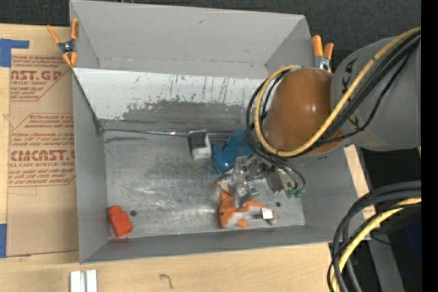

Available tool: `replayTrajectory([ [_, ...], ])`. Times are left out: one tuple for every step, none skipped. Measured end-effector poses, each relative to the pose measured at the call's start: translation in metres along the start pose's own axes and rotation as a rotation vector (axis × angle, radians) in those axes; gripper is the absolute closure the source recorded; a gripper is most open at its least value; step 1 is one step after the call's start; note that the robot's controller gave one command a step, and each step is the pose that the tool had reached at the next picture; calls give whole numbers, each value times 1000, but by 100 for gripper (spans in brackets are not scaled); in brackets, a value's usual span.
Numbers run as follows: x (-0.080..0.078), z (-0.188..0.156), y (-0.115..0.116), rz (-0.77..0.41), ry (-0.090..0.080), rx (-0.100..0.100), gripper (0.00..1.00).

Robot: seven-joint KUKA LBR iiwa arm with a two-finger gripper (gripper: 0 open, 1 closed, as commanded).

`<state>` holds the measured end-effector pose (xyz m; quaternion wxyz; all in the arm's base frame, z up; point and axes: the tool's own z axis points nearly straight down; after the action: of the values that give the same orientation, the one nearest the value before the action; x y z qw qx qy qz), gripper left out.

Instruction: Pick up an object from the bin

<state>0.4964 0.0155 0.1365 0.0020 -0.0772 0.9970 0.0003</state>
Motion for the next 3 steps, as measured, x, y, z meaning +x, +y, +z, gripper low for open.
replayTrajectory([
  [-3, 43, -6, 43, 5, -7, 100],
  [-4, 21, -8, -34, 9, -2, 100],
  [0, 53, -16, -429, 3, -1, 0],
])
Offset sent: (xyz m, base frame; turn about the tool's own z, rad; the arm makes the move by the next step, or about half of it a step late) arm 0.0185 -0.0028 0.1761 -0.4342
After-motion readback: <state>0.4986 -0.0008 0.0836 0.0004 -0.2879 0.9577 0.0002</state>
